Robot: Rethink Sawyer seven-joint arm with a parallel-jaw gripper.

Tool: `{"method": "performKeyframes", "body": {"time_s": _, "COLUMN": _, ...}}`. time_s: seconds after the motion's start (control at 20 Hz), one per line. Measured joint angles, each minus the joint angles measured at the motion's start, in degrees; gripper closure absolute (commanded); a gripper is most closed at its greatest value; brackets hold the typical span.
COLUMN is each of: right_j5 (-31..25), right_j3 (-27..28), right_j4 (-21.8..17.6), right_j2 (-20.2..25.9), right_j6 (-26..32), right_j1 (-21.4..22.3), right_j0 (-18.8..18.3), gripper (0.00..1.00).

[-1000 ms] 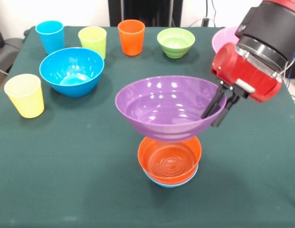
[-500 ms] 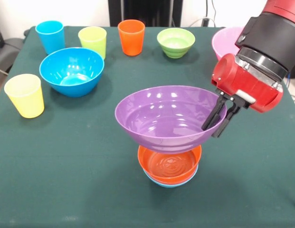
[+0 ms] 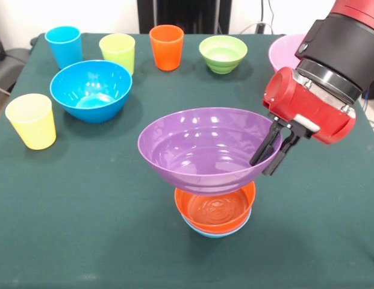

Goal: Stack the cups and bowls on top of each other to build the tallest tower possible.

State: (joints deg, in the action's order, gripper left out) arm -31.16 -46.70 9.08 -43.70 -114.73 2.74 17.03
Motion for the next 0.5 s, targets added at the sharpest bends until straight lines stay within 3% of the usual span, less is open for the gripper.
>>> {"method": "performKeyframes", "body": {"time_s": 0.5, "right_j5": -1.05, "right_j3": 0.64, "right_j4": 0.66, "right_j2": 0.13, "right_j6": 0.00, "right_j1": -0.48, "right_j0": -0.18, "gripper": 1.00}}
